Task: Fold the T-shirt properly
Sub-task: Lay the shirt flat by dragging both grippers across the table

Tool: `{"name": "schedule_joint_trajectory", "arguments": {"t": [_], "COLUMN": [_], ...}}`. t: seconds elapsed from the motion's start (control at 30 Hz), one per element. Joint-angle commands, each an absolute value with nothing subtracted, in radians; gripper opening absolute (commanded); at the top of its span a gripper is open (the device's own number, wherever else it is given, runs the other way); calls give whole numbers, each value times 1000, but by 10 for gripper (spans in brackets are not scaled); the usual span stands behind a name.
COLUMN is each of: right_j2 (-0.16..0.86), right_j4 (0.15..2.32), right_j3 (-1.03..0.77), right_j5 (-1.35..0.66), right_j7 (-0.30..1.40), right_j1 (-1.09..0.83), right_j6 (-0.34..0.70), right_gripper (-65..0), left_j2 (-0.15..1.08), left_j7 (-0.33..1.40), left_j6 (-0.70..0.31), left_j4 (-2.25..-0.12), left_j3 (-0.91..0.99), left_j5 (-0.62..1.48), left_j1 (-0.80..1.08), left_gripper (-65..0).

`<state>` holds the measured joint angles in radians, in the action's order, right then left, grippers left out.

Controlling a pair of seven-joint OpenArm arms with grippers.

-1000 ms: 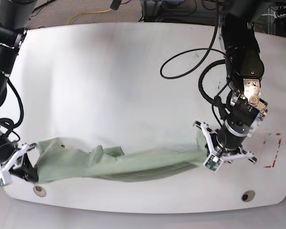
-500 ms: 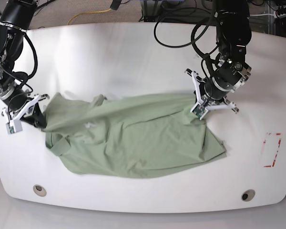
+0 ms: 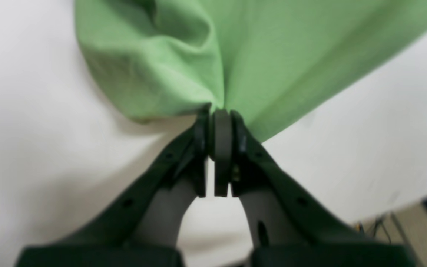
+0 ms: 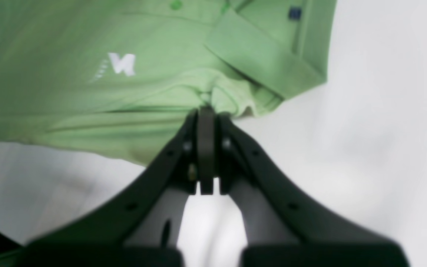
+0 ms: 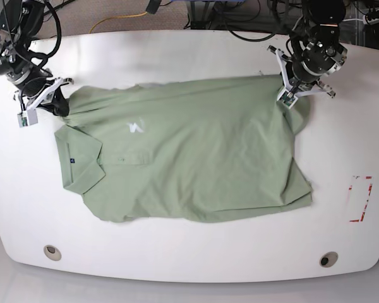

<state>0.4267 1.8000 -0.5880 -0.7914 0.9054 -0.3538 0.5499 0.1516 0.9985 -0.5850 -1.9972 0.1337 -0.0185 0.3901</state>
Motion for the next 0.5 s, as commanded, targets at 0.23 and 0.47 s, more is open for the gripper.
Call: {"name": "schedule_joint_trajectory", "arguments": {"t": [0.23, 0.47], "right_j2": [401, 351], "right_j4": [1817, 1822], "right_j3": [-602, -602], "right_j5": [-789, -791], "right_j7": [877, 877], "right_j1": [-455, -484], "right_j6": [535, 542], "right_gripper": [-650, -621], "left_j2": [196, 219], "left_j7": [1001, 1004], "left_j6": [-584, -582], "left_j4": [-2012, -2011], "left_j3": [151, 151], "left_j5": [-38, -39], "left_j1": [581, 602], "left_gripper": [-650, -650]}}
